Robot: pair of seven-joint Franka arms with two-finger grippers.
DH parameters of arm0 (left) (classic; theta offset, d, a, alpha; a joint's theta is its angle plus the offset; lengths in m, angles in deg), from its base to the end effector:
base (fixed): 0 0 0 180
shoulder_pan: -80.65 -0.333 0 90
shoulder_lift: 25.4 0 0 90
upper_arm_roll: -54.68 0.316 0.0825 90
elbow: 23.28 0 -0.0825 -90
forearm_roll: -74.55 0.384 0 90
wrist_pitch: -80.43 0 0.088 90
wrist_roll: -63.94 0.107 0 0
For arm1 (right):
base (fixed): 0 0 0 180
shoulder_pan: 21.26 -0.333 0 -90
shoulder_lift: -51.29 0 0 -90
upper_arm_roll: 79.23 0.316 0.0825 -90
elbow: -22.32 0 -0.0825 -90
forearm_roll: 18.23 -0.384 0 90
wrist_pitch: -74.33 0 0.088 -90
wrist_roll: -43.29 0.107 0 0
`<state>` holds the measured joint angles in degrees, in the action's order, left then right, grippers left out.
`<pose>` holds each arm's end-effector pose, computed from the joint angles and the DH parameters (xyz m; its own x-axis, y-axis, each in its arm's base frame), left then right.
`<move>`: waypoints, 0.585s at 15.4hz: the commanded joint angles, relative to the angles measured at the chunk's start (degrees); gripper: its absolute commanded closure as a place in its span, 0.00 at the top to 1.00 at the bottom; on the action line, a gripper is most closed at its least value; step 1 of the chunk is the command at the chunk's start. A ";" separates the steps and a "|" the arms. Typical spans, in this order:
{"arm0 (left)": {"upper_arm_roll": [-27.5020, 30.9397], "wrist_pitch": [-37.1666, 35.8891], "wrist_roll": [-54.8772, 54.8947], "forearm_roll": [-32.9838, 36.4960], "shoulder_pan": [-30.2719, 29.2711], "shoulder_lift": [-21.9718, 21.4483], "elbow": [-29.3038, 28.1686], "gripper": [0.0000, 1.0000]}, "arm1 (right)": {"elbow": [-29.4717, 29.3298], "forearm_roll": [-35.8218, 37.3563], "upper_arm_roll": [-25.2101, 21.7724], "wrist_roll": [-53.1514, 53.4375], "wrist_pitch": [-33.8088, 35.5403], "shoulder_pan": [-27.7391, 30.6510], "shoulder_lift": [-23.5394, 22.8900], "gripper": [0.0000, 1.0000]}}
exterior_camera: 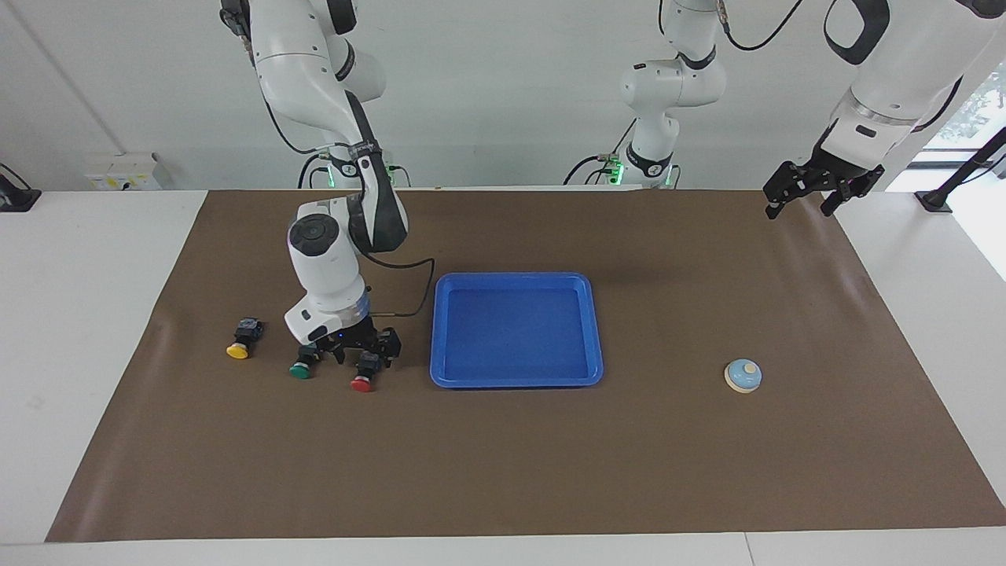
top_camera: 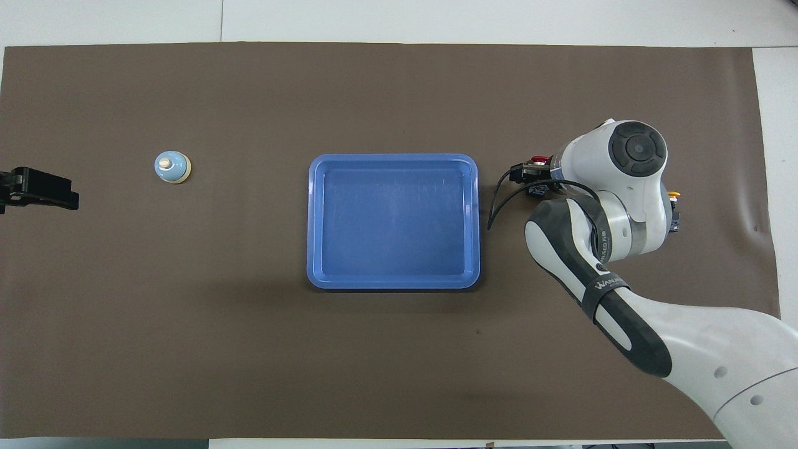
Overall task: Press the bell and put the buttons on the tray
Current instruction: 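Reach the right gripper to the red-capped button and grasp it, then carry the red button into the blue tray with the right gripper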
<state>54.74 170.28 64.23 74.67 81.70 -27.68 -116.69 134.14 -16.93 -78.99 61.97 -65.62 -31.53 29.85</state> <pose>0.5409 -0.0091 0.6180 0.9995 -0.0223 -0.0223 -0.0224 -0.9997 -0.0019 0.6178 0.1145 0.2979 0.9853 -0.1266 0.1151 -0.1248 -0.9919 -0.0231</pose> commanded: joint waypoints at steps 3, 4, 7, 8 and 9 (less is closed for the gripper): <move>0.03 -0.55 -0.12 -0.65 -0.16 -0.88 -0.90 1.00 | -0.28 -0.07 0.02 1.01 -1.47 -0.19 -0.97 0.77; 0.03 -0.55 -0.12 -0.65 -0.16 -0.88 -0.90 1.00 | 0.16 -0.07 0.02 1.01 -1.73 -0.19 -0.97 0.58; 0.03 -0.55 -0.12 -0.65 -0.16 -0.88 -0.90 1.00 | 0.42 -0.07 0.11 1.10 -1.74 -0.28 -0.97 0.00; 0.03 -0.55 -0.12 -0.65 -0.16 -0.88 -0.90 1.00 | 0.42 -0.07 0.11 1.10 -1.65 -0.45 -0.88 0.00; 0.03 -0.55 -0.12 -0.65 -0.16 -0.88 -0.90 1.00 | 0.34 -0.07 0.11 1.10 -1.56 -0.45 -0.88 0.00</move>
<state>54.74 170.28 64.23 74.67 81.70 -27.68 -116.69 134.17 -16.93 -78.96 61.97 -66.00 -31.69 29.09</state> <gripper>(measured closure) 0.000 0.581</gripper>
